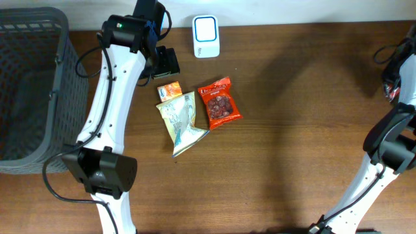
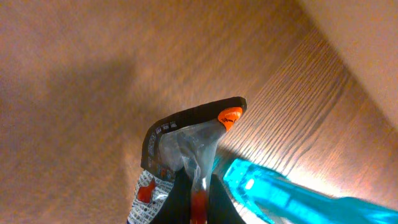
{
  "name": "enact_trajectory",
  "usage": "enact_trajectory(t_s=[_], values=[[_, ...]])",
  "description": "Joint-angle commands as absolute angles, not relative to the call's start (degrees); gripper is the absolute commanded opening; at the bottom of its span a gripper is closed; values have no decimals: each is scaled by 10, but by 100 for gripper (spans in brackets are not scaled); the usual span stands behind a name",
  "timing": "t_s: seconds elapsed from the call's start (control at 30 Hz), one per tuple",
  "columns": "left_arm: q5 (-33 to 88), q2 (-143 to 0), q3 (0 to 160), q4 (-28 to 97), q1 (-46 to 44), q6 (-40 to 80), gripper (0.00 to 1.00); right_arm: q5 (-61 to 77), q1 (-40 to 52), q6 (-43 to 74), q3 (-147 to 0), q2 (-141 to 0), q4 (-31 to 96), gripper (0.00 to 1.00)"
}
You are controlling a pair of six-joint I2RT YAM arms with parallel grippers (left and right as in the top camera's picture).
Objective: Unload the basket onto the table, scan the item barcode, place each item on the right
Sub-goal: 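Carry the dark packet right and drop it beside the bottle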
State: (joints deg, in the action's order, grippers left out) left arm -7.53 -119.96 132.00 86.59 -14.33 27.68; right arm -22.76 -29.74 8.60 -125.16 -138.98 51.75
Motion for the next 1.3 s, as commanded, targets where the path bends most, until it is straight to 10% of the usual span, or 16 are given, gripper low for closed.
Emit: enact_trajectory(t_s=[0.0, 0.37, 0.67, 1.03, 1.27], values=[[-78, -1188, 1329, 867, -142, 277, 99, -225, -308, 115, -1230, -1400, 505, 5], [-78, -1188, 1329, 867, -142, 277, 99, -196, -300, 114, -1273, -1375, 539, 44], [-78, -1188, 1329, 867, -142, 277, 99, 352, -163, -15, -1338, -1297, 697, 85], [-78, -1188, 1329, 867, -142, 277, 99, 185, 162, -88, -1220, -1300, 773, 84], [-78, -1188, 1329, 867, -142, 277, 99, 181, 233, -9, -1190, -1326, 720, 67]])
